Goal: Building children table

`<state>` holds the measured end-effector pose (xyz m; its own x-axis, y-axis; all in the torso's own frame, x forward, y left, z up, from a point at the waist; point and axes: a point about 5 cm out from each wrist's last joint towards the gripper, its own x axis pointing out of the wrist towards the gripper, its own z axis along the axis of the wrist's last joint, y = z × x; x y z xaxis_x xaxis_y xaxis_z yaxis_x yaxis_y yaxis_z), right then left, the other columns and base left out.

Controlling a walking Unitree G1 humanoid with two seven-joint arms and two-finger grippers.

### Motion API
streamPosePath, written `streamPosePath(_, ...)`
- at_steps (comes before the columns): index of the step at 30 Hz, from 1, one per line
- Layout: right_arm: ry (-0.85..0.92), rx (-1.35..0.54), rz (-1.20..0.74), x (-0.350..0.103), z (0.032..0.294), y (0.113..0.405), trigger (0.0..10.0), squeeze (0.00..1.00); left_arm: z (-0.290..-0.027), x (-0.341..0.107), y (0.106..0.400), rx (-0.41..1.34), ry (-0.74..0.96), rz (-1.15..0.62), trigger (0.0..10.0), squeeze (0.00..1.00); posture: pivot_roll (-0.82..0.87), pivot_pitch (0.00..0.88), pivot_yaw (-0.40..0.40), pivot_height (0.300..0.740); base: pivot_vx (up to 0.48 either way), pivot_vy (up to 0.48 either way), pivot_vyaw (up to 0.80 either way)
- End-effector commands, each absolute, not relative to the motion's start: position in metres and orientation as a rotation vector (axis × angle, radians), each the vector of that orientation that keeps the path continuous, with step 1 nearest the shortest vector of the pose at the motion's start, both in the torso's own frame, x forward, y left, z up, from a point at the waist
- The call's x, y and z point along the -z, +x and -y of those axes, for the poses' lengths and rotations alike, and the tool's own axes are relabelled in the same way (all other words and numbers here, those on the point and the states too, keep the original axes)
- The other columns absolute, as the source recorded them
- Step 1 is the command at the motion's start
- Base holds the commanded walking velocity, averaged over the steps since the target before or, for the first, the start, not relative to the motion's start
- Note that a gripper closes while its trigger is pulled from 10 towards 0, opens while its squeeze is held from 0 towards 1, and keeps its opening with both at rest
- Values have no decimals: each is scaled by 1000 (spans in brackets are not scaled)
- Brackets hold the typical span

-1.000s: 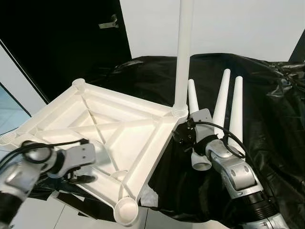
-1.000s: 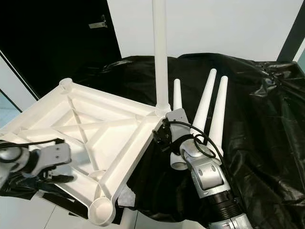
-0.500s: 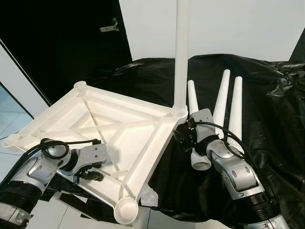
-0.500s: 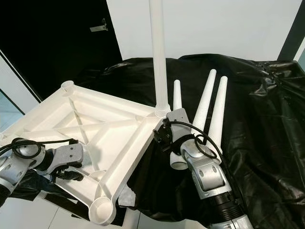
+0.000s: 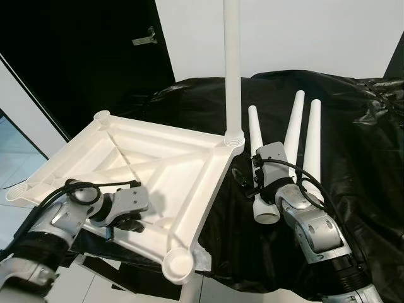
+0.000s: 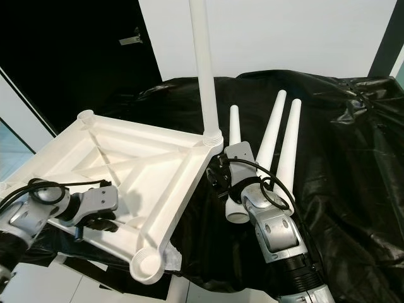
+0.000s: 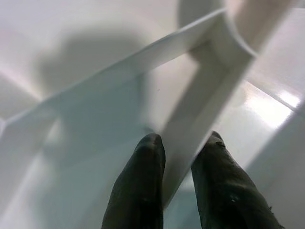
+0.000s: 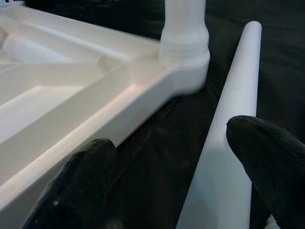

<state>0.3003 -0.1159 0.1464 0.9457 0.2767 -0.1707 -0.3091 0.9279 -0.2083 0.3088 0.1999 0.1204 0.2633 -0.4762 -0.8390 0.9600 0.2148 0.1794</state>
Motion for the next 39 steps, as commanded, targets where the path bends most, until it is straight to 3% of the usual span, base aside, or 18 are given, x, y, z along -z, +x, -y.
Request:
streamPosePath(1, -226, -291, -128, -149, 116, 301, 10000, 0, -215, -131, 329, 739, 802, -583, 0, 0, -20, 0, 129, 740, 0, 0, 0)
streamPosePath(6, -225, -276, -127, -150, 119, 302, 10000, 0, -204, -125, 329, 659, 722, -583, 0, 0, -15, 0, 127, 740, 0, 0, 0)
streamPosePath(12, -219, -273, -117, -152, 120, 304, 10000, 0, -201, -125, 327, 674, 744, -572, 0, 0, -9, 0, 122, 740, 0, 0, 0)
streamPosePath(13, -217, -272, -114, -152, 120, 304, 10000, 0, -199, -125, 326, 686, 751, -567, 8235, 0, -5, 0, 117, 740, 0, 0, 0)
streamPosePath(14, -217, -272, -114, -152, 120, 304, 10000, 0, -199, -125, 326, 686, 751, -567, 8235, 0, -5, 0, 117, 740, 0, 0, 0)
streamPosePath(15, -213, -270, -110, -153, 120, 304, 10000, 0, -198, -126, 325, 700, 753, -568, 10000, 0, -5, 0, 117, 740, 0, 0, 0)
streamPosePath(17, -212, -268, -105, -154, 120, 305, 10000, 0, -197, -126, 324, 719, 758, -567, 10000, 0, -4, 0, 115, 740, 0, 0, 0)
streamPosePath(18, -208, -260, -96, -155, 121, 305, 10000, 0, -194, -128, 322, 745, 737, -553, 10000, 1000, -3, 0, 114, 740, 0, 0, 0)
streamPosePath(26, -185, -168, -41, -164, 127, 306, 10000, 0, -181, -138, 316, 829, 689, -484, 10000, 1000, -6, 0, 113, 740, 0, 0, 0)
streamPosePath(27, -135, -20, -6, -170, 138, 301, 10000, 0, -169, -154, 316, 862, 606, -379, 10000, 0, -6, 0, 109, 740, 0, 0, 0)
streamPosePath(29, -135, -20, -6, -170, 138, 301, 10000, 0, -169, -154, 316, 862, 606, -379, 10000, 0, -6, 0, 109, 740, 0, 0, 0)
streamPosePath(32, -106, 146, 9, -172, 152, 288, 10000, 0, -154, -179, 320, 873, 459, -210, 10000, 0, -14, 0, 105, 740, 0, 0, 0)
streamPosePath(39, -115, 333, -8, -167, 173, 274, 10000, 0, -140, -190, 321, 869, 353, -120, 10000, 0, -29, 0, 108, 740, 0, 0, 0)
